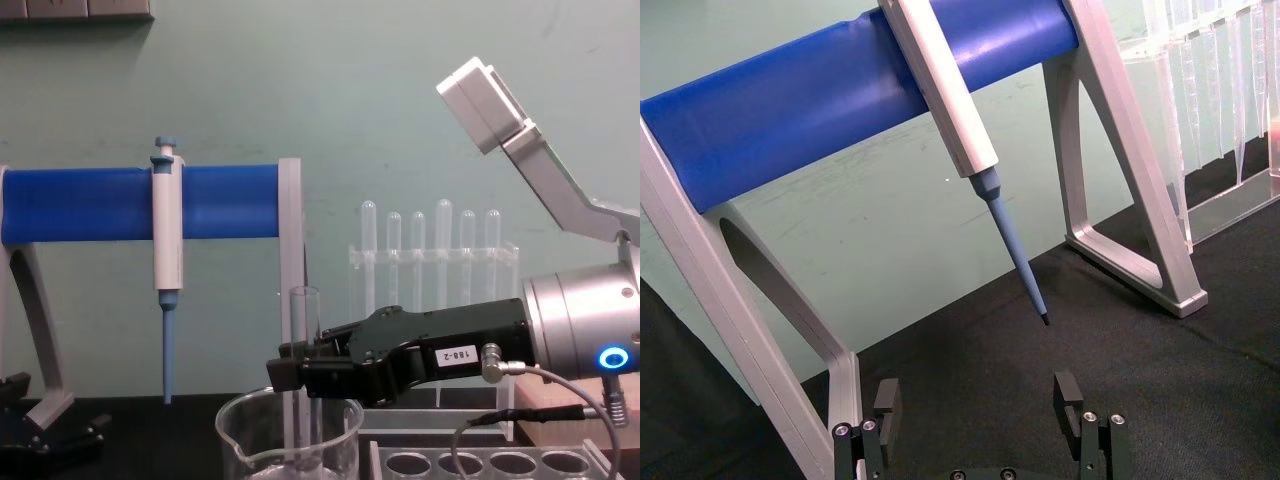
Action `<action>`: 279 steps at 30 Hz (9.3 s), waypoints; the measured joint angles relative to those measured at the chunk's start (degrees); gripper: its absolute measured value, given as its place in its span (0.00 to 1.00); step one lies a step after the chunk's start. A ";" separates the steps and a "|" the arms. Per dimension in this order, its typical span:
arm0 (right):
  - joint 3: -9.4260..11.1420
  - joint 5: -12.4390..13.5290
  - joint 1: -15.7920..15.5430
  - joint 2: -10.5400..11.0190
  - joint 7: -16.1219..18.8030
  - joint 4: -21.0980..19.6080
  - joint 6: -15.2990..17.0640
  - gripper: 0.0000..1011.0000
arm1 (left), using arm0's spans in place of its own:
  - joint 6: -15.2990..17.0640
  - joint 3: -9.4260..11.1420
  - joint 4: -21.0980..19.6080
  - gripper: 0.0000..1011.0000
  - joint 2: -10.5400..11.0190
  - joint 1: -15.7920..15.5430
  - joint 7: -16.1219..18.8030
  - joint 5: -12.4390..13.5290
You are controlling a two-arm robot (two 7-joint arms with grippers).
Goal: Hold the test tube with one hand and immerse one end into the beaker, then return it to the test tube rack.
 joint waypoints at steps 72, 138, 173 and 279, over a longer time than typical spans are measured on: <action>6.03 5.03 -0.23 6.79 -5.27 -17.86 5.49 0.22 | 0.00 0.00 0.00 0.99 0.00 0.00 0.00 0.00; 15.39 6.39 -17.75 16.59 -9.62 -22.66 0.90 0.22 | 0.00 0.00 0.00 0.99 0.00 0.00 0.00 0.00; 13.57 4.34 -16.02 13.65 -7.13 -16.77 -0.60 0.22 | 0.00 0.00 0.00 0.99 0.00 0.00 0.00 0.00; 29.82 -4.52 -33.29 2.04 -38.03 -18.74 -6.60 0.99 | 0.00 0.00 0.00 0.99 0.00 0.00 0.00 0.00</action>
